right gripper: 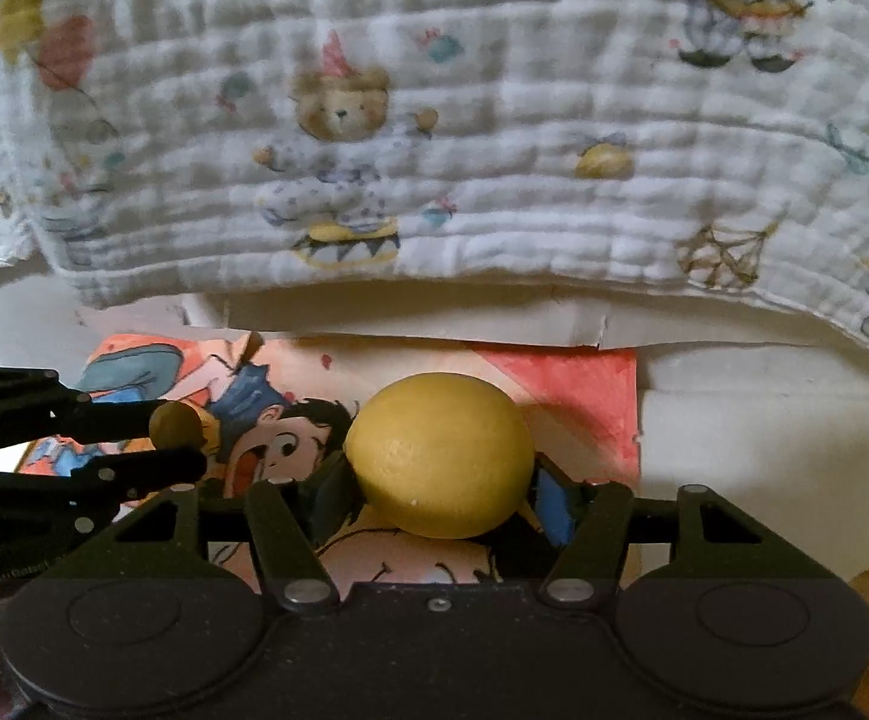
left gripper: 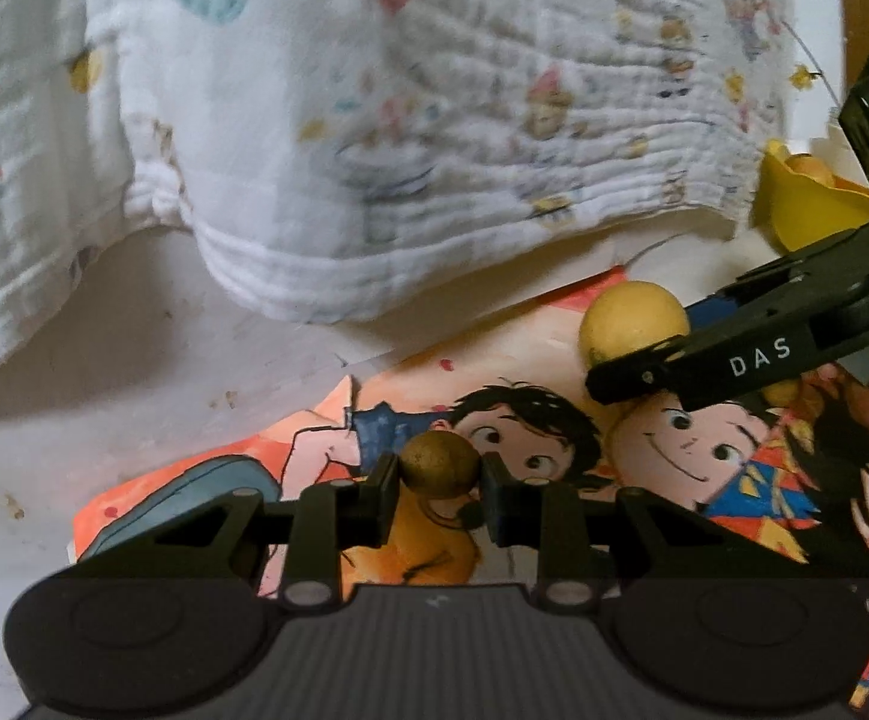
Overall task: Organize fruits
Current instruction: 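Close left tool on small brown nut while right tool grasps lemon, then carry nut and lemon onto the metal tray and open both tools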
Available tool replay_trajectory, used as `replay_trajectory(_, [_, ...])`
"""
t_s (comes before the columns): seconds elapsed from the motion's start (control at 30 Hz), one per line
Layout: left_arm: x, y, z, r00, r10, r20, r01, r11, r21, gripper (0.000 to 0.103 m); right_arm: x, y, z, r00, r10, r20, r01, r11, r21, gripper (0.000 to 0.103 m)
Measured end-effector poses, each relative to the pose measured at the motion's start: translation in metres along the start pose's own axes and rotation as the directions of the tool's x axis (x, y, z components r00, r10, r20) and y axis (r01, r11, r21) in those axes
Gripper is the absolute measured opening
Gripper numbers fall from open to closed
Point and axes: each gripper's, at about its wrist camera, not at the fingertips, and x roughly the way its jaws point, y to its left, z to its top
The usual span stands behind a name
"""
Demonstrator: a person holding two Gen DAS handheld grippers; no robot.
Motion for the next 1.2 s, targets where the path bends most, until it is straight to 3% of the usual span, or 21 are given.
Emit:
replay_trajectory(0.23, [-0.030, -0.011, 0.003, 1.000, -0.012, 0.015, 0.012, 1.000, -0.014, 0.031, -0.045, -0.002, -0.006, 0.999, 0.037, 0.035, -0.037, 0.999, -0.006, 0.064])
replay_trajectory(0.47, [-0.068, -0.039, 0.008, 0.998, -0.045, 0.053, 0.045, 0.999, 0.009, 0.032, -0.116, -0.014, -0.028, 0.996, 0.048, 0.072, -0.046, 0.999, -0.023, 0.064])
replay_trajectory(0.8, [-0.114, -0.105, -0.001, 0.985, -0.157, 0.072, 0.151, 0.985, 0.079, 0.032, -0.201, -0.037, -0.086, 0.995, 0.024, 0.094, -0.025, 1.000, 0.013, 0.064])
replay_trajectory(1.2, [-0.175, -0.161, -0.045, 0.969, -0.239, 0.065, 0.231, 0.966, 0.114, 0.032, -0.266, -0.039, -0.158, 0.994, 0.022, 0.110, -0.024, 1.000, 0.015, 0.064])
